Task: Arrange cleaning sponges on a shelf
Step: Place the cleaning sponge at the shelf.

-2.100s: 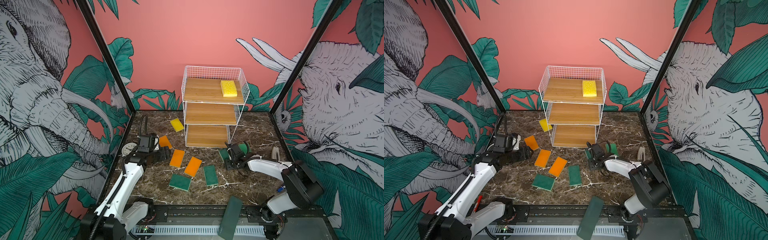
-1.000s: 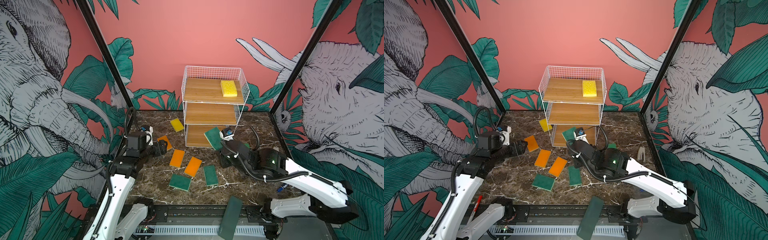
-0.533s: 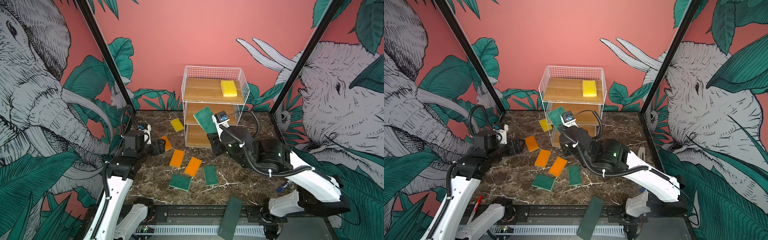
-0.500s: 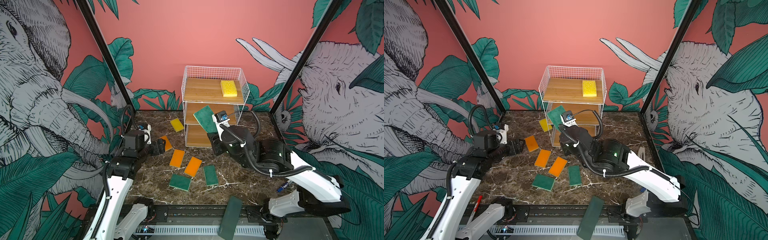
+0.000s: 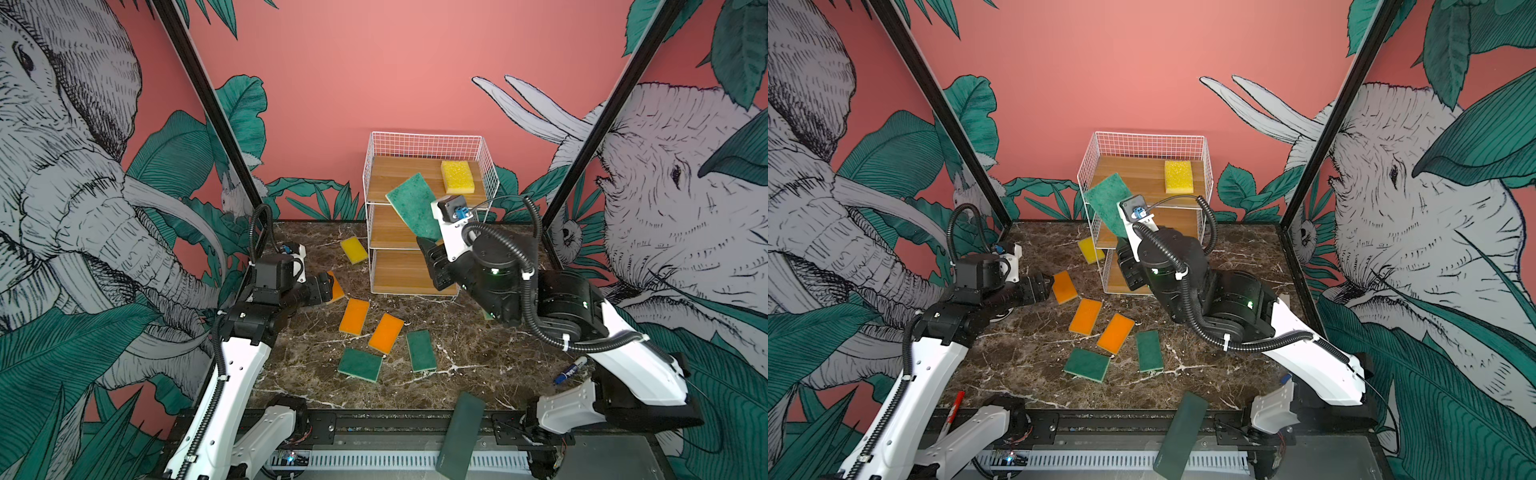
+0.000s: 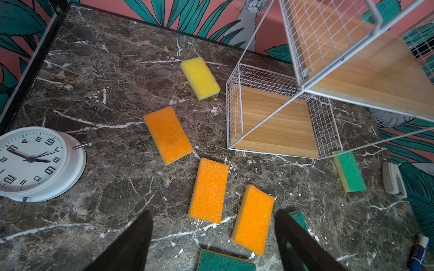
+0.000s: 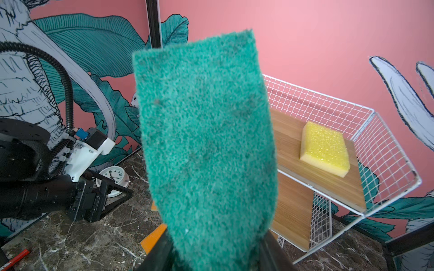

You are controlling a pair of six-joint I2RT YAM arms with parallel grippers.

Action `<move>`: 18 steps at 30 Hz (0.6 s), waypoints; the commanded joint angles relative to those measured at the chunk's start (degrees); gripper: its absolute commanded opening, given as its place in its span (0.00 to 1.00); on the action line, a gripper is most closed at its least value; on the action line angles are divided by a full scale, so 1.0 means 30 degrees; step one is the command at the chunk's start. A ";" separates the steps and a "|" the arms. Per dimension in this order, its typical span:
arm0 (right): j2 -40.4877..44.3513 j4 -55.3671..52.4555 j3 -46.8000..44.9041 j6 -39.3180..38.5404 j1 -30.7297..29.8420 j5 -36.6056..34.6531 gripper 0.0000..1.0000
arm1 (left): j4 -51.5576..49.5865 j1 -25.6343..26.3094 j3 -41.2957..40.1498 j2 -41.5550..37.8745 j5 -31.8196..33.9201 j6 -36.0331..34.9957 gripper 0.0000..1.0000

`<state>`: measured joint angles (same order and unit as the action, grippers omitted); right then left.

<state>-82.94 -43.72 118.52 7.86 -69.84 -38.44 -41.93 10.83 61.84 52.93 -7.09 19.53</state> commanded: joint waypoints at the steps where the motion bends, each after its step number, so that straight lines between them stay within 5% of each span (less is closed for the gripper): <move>1: -0.0801 -0.0568 0.1389 -0.0334 0.1516 0.0831 0.47 | 0.0578 0.0052 0.0413 0.0176 -0.0267 0.0240 0.83; 13: -0.5461 -0.2081 0.6410 0.1433 0.6303 0.5765 0.48 | 0.1316 0.0080 0.1809 0.1904 -0.0683 0.0225 0.83; 18: -0.7109 -0.1294 0.7605 0.2466 0.7062 0.5695 0.48 | 0.2615 0.0081 0.1749 0.2389 -0.1598 0.1069 0.83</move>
<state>-103.50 -48.95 138.96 12.25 -49.74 -22.83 -36.82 10.85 65.87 59.86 -9.72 20.86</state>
